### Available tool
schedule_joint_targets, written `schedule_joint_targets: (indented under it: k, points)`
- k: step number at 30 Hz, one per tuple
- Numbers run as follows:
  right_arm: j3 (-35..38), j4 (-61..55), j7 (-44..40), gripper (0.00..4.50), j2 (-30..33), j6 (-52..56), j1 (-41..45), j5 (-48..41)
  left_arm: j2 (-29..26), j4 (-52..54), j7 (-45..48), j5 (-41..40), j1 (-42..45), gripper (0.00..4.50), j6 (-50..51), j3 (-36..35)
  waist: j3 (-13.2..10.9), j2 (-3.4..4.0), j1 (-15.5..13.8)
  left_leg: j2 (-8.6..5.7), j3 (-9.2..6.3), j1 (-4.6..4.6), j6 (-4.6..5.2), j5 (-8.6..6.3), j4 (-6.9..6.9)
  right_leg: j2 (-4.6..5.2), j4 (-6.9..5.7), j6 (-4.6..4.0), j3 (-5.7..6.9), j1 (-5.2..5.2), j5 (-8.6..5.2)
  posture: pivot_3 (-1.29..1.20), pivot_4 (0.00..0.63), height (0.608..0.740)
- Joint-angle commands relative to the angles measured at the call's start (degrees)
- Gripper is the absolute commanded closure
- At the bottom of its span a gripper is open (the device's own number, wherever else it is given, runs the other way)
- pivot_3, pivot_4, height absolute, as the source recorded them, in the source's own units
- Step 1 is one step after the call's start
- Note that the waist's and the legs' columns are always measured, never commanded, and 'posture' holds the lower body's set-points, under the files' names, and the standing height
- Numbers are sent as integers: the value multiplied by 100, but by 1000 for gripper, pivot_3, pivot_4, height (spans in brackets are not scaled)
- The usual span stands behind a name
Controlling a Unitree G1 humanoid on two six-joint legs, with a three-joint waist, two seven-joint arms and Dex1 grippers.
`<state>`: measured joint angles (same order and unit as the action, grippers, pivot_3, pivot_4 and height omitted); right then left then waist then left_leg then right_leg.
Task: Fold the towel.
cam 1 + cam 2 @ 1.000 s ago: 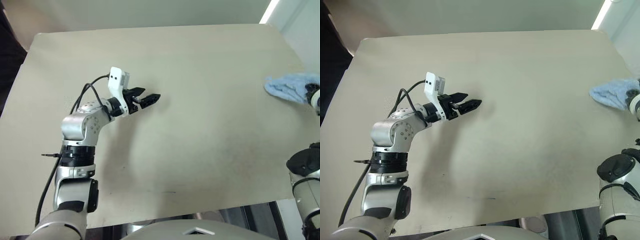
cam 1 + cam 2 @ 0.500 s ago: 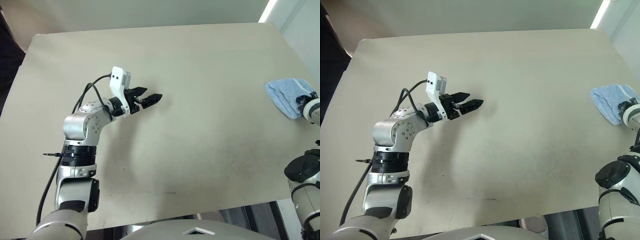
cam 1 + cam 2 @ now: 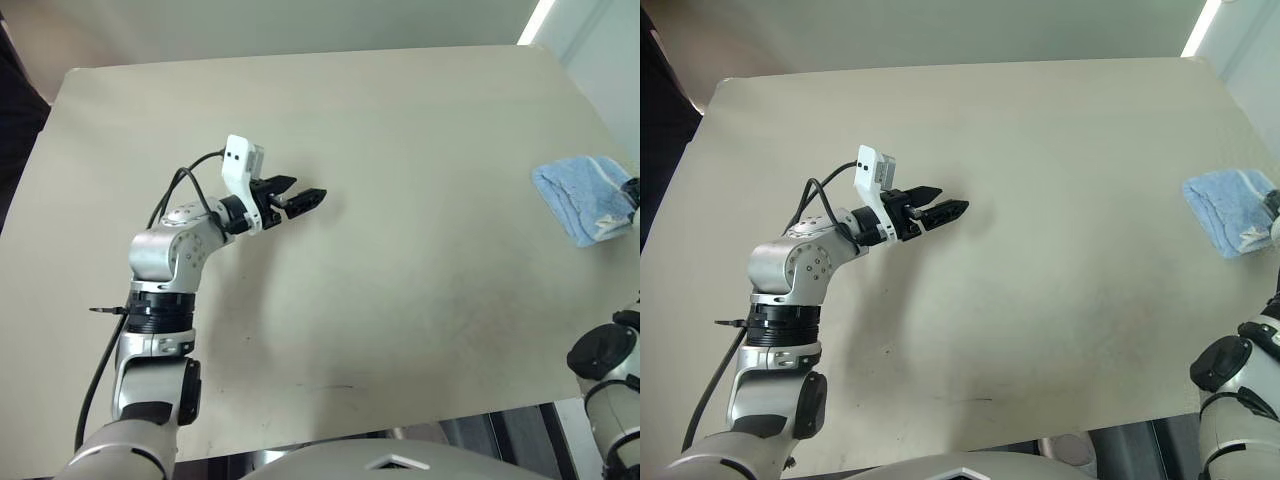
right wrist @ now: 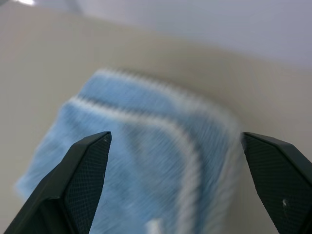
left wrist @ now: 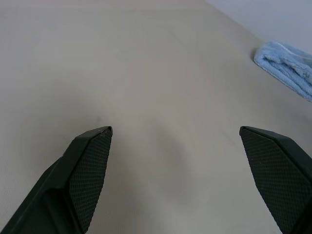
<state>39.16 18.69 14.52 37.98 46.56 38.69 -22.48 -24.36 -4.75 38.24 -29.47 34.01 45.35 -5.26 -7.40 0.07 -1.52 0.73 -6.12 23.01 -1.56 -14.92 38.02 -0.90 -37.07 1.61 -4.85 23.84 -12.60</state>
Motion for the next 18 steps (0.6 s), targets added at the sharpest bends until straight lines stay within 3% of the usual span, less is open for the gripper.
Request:
schedule_joint_targets:
  k: [1,5,8,18]
  points:
    - [-1177,-982,-1430,34,311,-860,-125,228,-93,106,87,56,118,0,-167,18,0,1,16,0,4,0,6,-3,0,0,0,2,-3,0,1,0,150,740]
    - [-2578,-2350,-3467,34,360,-753,-551,-312,-252,166,376,111,136,0,-426,96,1,0,138,2,18,-5,10,-6,0,-10,-2,3,-13,3,2,0,150,740]
    - [-3188,-2980,-4288,34,392,-660,-866,-490,-351,183,578,216,112,0,-740,178,1,0,130,3,16,-2,-8,4,3,-14,2,9,-11,-3,-2,0,150,740]
    - [-4017,-2820,-5057,34,-514,-1353,-1043,-330,-425,232,955,790,-412,0,-2510,235,1,0,59,-5,17,12,3,-2,24,-1,14,28,-15,-4,1,0,150,740]
